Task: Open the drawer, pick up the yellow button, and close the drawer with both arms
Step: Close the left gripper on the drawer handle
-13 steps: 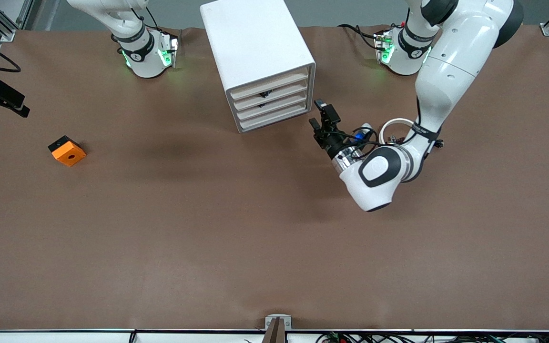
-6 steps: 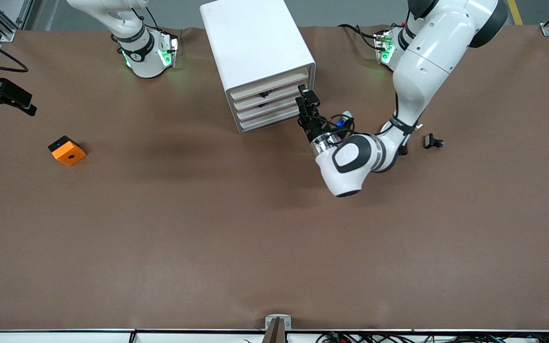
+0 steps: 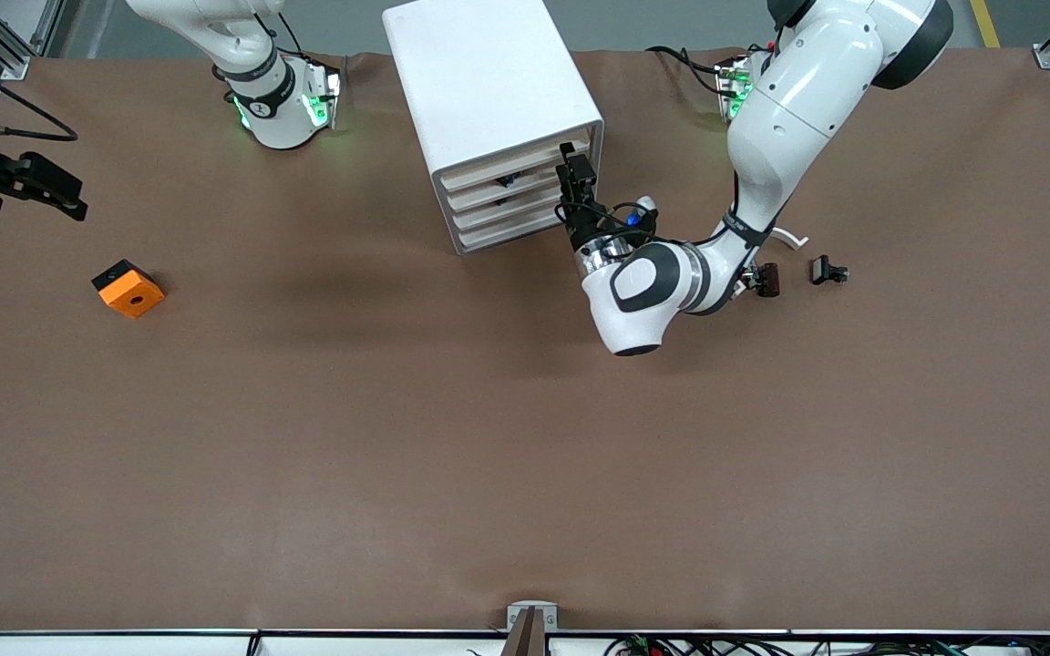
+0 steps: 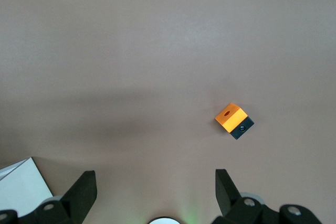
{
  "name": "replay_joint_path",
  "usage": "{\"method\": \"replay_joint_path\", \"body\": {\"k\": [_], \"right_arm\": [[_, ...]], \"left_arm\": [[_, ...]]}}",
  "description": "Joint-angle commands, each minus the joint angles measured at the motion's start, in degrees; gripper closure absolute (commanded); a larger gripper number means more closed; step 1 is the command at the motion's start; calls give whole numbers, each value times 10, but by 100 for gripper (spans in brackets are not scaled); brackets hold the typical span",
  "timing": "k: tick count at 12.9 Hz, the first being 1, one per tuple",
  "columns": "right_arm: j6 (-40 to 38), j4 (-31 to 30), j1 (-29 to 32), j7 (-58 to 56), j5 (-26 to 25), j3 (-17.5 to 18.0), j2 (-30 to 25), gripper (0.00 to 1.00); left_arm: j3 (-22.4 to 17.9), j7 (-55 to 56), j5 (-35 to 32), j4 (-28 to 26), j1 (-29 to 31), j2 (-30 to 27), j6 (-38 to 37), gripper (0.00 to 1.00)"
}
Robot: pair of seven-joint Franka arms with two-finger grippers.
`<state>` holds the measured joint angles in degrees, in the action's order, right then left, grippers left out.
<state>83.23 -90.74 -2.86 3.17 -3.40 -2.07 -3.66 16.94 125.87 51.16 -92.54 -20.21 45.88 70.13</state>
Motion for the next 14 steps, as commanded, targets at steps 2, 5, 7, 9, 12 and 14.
{"method": "replay_joint_path", "body": {"k": [2,5,7,9,12,14], "right_arm": [[-4,4,-7,6,-13,-3,3,0],[-1,4,-10,10,-12,-2,16,0],[2,10,-29,13,-12,-2,37,0],[2,15,-29,15,-2,-2,39,0],[-2,23,-44,10,30,-1,50,0],[-5,37,-29,-24,49,-6,63,0]], "left_arm": [[-1,28,16,-25,0,-12,-3,55],[-1,30,29,-25,-7,-19,-4,63],[-2,44,37,-24,-11,-20,-4,72],[-2,46,38,-21,-14,-20,-3,84],[-2,48,38,-21,-14,-19,-3,92],[-2,50,38,-19,-13,-18,-3,95]]}}
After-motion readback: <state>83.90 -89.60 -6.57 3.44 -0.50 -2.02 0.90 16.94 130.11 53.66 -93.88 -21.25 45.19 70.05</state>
